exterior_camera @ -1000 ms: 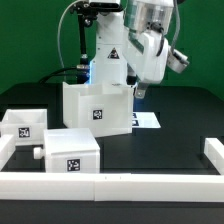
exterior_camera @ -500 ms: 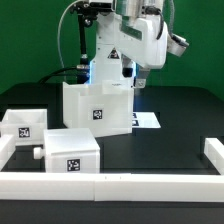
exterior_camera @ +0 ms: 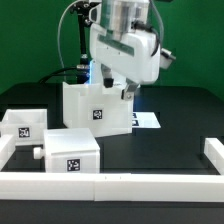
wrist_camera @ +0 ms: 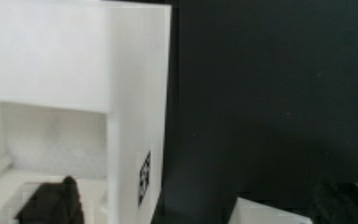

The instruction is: Assemble drawer

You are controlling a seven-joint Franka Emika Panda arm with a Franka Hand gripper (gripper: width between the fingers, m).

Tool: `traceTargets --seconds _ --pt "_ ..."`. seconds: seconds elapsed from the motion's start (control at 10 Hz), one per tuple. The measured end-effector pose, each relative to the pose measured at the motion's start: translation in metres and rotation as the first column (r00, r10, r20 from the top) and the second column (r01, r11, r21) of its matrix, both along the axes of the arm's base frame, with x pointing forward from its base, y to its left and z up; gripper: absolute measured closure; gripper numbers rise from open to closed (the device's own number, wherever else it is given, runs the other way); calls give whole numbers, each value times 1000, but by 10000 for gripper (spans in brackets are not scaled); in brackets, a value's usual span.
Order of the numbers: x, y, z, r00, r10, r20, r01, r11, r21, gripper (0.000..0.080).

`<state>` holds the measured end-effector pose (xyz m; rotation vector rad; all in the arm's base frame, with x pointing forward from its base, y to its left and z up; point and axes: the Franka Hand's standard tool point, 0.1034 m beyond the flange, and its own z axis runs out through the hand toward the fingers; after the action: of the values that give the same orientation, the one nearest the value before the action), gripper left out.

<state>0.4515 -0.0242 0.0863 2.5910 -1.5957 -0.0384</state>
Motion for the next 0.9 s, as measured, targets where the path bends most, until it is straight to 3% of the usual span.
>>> traceTargets --seconds 0.2,0.4,0.8,0.9 --pt "1 -11 -22 999 32 27 -32 999 2 150" --pt "1 -12 -37 999 37 40 -37 999 16 150" --pt "1 -6 -42 999 27 43 -29 998 57 150" --pt "1 -5 -42 999 27 44 -29 998 64 266"
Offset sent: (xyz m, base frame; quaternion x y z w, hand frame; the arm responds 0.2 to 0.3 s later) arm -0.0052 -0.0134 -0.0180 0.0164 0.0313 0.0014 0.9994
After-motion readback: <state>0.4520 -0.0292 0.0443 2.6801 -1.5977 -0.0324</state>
